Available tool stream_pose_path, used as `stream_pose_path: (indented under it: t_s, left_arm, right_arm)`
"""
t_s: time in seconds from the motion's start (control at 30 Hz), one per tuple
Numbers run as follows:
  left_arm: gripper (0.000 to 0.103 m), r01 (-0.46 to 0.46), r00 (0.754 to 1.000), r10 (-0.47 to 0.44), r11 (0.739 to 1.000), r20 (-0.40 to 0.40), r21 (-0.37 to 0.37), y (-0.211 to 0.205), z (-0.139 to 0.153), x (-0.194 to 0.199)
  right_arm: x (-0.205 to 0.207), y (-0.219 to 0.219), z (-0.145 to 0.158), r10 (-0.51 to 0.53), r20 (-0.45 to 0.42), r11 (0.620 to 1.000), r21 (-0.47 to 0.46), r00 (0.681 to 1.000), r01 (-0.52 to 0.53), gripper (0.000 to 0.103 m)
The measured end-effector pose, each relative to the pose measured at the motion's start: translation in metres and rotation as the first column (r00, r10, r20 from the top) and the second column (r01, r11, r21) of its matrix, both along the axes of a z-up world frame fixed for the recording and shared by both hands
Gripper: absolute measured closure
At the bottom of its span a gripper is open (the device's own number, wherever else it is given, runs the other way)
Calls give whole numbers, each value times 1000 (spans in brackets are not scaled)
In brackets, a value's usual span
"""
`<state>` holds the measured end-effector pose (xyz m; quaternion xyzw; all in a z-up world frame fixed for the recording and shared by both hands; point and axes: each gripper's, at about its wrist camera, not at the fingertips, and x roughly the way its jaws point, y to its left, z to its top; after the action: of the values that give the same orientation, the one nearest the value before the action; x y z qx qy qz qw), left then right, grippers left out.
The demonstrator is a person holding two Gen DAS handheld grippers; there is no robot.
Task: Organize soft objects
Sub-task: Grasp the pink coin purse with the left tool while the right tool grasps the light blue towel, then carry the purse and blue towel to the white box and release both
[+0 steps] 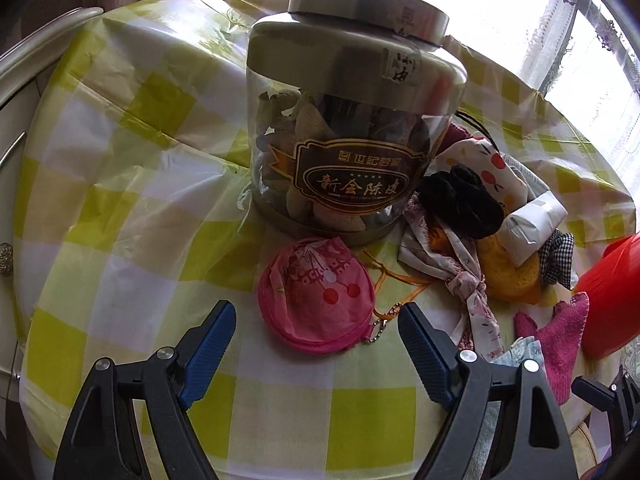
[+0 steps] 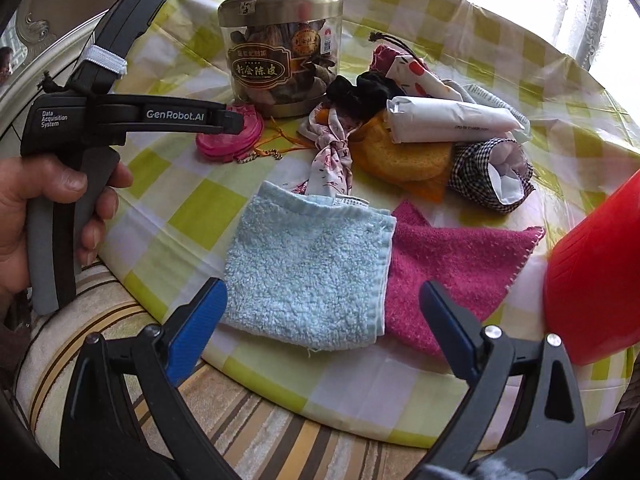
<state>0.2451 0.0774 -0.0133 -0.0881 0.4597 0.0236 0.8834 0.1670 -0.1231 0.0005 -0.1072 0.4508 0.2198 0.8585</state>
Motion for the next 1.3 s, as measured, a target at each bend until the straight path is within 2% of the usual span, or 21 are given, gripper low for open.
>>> stream_pose_path:
  t_s: [0.13,0.37,0.43,0.5,0.63,0.8,0.9,0.97,1.3]
  left_arm:
    - [19,-23,1000,23,1000,1,-7,2,-10,12]
    - [19,-4,1000,4,999,-5,41,-4,-29,24]
    - [20,6,1000,-6,998,3,56,-6,-30,25]
    - [31,12,1000,-14,997,18,82,-8,-30,25]
    - [33,17,999,-21,996,35,89,-11,-31,22]
    - [33,5,998,-9,998,61,70,-3,-29,9]
    - [33,-11,997,7,998,80,56,2,-24,-2]
    - [33,-19,996,15,999,89,49,7,-19,-9]
    - [33,-33,989,32,999,147,6,9,7,-45]
  right_arm:
    - [7,5,-7,1,-13,1000,2,1000,-1,5]
    - [17,17,-19,23,-27,999,-24,999,-24,5]
    - [19,19,-21,26,-28,999,-28,999,-27,8]
    - [20,19,-24,32,-33,999,-32,999,-33,15]
    - [17,16,-28,40,-37,999,-20,999,-41,24]
    - [8,11,-28,61,-27,998,-14,998,-61,53]
    - [3,14,-27,82,-25,996,-18,996,-83,67]
    - [-1,14,-24,82,-20,996,-17,996,-83,70]
    - [-21,-5,-4,62,-6,998,27,998,-62,70]
